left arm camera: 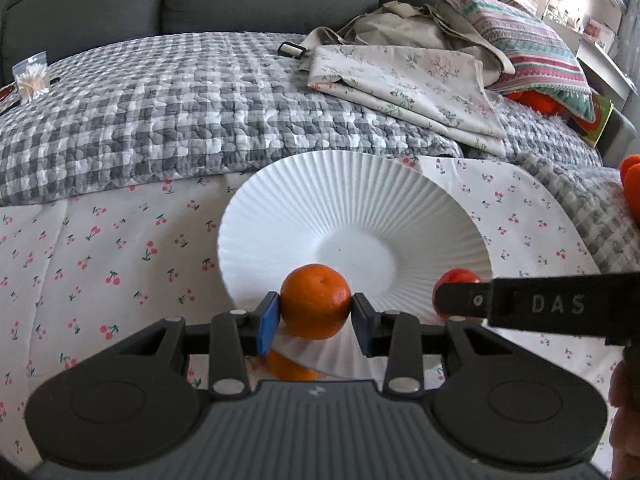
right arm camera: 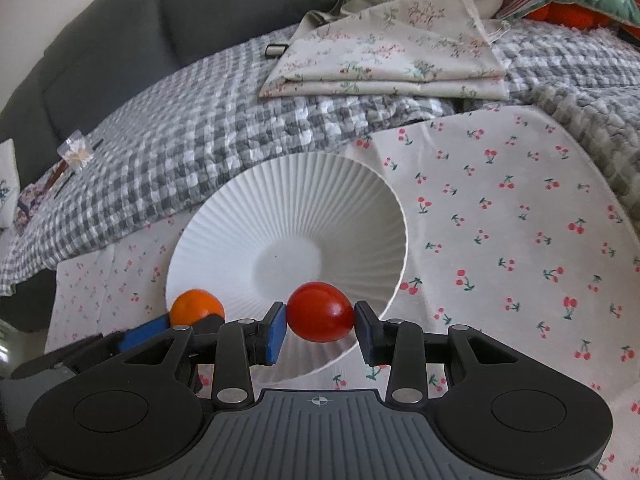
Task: Organize fruits
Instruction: 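Carry orange and tomato into the white bowl and open both tools, then withdraw both tools and move toward the remaining oranges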
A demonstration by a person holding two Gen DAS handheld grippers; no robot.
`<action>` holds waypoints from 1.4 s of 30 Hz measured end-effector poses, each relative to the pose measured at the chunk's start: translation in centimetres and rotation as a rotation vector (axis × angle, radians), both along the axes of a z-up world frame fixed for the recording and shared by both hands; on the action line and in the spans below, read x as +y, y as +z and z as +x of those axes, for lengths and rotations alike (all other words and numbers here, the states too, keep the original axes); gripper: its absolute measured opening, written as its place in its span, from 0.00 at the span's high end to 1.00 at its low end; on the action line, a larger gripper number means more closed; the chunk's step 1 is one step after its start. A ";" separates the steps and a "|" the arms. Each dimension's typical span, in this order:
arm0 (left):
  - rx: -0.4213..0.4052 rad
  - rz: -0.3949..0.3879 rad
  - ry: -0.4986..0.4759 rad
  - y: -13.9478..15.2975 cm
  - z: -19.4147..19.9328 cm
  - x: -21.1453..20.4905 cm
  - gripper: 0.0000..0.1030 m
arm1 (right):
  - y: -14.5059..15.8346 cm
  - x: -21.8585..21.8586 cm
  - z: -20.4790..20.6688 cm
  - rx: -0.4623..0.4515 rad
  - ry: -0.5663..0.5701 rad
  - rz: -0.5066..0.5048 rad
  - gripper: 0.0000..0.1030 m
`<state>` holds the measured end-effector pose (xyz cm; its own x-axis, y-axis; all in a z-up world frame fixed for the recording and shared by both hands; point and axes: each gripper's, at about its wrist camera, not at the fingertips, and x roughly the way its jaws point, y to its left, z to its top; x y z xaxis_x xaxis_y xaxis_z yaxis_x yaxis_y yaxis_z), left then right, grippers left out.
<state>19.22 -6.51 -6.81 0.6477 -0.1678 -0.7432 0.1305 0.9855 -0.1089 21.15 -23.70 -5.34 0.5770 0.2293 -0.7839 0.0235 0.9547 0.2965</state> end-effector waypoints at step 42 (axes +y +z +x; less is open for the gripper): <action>-0.048 -0.140 0.086 4.2 -4.4 7.6 0.27 | 4.2 1.6 -3.4 -0.099 0.055 -0.086 0.24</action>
